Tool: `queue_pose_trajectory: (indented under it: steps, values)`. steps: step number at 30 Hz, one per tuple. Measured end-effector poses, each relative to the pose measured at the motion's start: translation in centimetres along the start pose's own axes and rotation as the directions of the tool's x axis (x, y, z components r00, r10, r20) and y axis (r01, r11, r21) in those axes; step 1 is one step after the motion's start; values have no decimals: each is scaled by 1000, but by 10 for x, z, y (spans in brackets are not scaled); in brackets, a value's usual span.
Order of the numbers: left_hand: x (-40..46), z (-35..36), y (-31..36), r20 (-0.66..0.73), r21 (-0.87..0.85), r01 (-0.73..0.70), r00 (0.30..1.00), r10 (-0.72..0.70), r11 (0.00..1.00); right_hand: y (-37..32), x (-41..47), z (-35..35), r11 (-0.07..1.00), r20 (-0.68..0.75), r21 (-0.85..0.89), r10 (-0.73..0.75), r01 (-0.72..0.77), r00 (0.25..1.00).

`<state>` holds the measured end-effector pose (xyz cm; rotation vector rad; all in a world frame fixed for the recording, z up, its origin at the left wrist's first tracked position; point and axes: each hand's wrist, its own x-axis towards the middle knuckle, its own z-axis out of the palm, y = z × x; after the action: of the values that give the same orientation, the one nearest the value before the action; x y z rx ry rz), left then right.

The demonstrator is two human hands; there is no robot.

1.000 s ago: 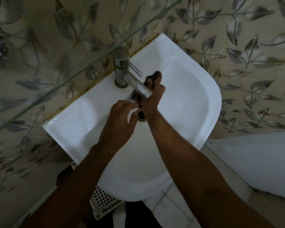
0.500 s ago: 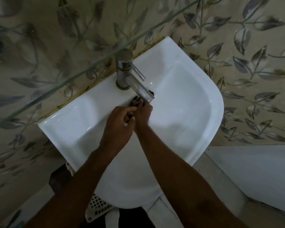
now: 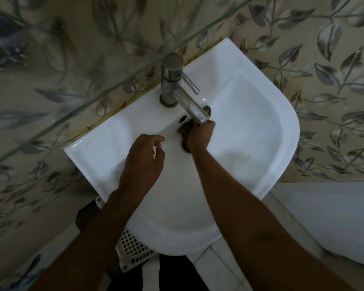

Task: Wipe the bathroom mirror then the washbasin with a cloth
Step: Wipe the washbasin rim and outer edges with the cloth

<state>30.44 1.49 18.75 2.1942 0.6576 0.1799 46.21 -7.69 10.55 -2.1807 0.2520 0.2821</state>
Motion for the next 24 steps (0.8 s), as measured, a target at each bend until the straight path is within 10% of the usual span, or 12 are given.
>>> queue_pose_trajectory:
  steps: [8,13,19,24]
  values:
    - [-29,-12,-11,41,120,27,999,-32,992,24,-136,43,927,370,-280,-136,250,919]
    - [-46,-22,-18,43,99,-40,998,36,994,47,-105,9,643,513,-512,-303,569,803]
    - [-66,-38,-29,28,92,-31,999,28,995,68,-5,-70,426,300,-797,-336,428,893]
    - [-77,-45,-38,5,80,-20,1000,20,997,52,-41,-53,541,300,-773,-148,331,942]
